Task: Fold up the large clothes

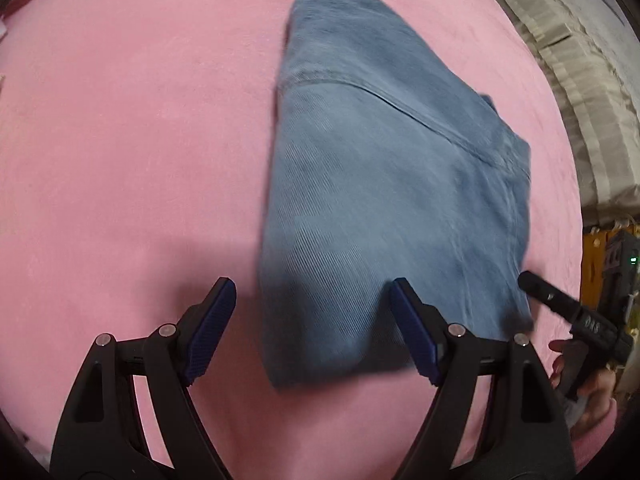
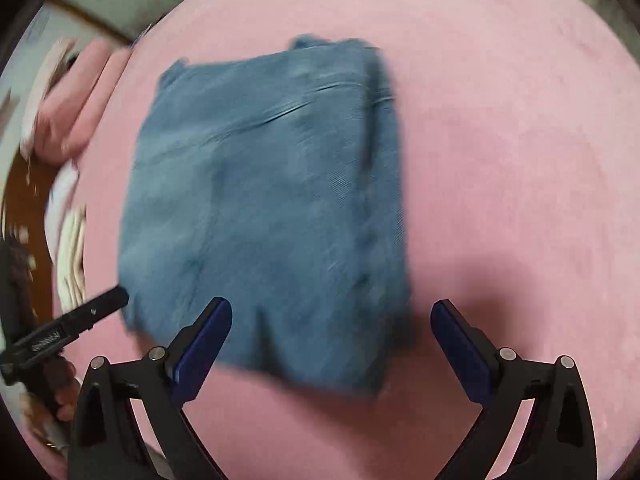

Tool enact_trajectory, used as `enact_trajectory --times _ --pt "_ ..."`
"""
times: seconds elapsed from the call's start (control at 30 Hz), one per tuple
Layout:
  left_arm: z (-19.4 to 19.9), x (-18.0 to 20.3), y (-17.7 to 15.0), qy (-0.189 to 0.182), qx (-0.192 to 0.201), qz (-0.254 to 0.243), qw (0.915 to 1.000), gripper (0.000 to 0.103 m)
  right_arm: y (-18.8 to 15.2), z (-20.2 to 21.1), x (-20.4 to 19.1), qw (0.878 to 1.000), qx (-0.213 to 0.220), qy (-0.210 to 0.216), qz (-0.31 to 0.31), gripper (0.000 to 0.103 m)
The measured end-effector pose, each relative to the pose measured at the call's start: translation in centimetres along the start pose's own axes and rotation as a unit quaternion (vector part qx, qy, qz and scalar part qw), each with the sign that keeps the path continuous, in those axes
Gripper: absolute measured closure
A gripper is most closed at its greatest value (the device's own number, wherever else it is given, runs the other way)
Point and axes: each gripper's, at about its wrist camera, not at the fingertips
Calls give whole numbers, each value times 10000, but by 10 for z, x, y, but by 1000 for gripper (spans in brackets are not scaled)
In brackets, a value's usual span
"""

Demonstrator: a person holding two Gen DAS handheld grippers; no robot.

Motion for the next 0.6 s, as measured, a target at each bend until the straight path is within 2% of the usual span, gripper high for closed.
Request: enact_trajectory --times 0.07,0.13,0.27,0.37,0.43,0.47,0.6 --pt "-11 -15 12 -545 122 116 9984 26 23 -13 20 9987 -26 423 -282 14" --pt "-22 -25 21 -898 178 219 9956 26 38 -22 31 9958 -153 805 -417 14" --pt "-46 -36 38 -1293 162 448 9905 26 60 -36 40 9863 -275 1477 -683 14" --pt "-54 -34 44 -1313 130 386 9905 24 70 -46 38 9832 -323 1612 -791 20" --pt "-54 -31 43 -1249 200 365 9913 25 73 -50 35 9828 -309 1641 -789 34" --pt "-52 -29 40 -1170 277 381 9920 31 75 -53 33 9814 -324 1682 -871 46" --pt "-38 -1 35 -471 470 197 9976 47 77 -59 24 9798 -359 1625 -1113 72"
Point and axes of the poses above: each gripper's, at about its wrist camera, not at the fingertips, and z roughly against the way its jaws point, x to its right, y to its top, and after that the axes turned 15 degrees about -z, right-handed
